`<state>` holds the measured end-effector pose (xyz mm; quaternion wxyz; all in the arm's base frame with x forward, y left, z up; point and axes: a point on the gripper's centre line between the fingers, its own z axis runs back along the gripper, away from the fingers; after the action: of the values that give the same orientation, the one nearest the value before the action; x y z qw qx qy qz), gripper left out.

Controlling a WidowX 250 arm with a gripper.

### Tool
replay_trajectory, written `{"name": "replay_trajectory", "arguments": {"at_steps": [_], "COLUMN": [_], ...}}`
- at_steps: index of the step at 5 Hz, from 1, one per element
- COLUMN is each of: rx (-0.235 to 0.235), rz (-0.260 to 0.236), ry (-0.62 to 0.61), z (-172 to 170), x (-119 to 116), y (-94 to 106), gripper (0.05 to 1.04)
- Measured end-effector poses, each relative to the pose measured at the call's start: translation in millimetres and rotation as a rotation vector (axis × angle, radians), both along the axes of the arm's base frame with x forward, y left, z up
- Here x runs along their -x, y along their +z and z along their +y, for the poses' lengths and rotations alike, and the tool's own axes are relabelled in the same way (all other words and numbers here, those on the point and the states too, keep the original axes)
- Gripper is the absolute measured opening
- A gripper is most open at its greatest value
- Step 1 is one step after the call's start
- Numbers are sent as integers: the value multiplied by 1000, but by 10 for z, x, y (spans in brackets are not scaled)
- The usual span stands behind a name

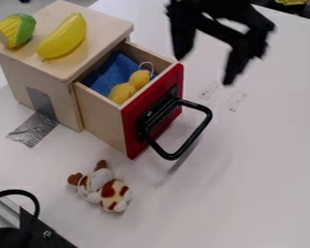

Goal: Closed the drawer

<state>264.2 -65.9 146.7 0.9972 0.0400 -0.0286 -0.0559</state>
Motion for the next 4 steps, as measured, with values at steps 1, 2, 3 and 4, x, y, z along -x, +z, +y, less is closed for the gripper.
{"name": "replay_trajectory", "arguments": {"at_steps": [1, 2, 3, 4], "rx": [-45, -111, -156, -194], "rz": [33, 91, 127, 160], "ry": [-5, -8, -21, -23], "z": [-138, -73, -10, 82], "x": [-15, 49, 69, 69], "y": [-234, -529, -740, -883], "gripper": [1000, 1000, 1000, 1000]}}
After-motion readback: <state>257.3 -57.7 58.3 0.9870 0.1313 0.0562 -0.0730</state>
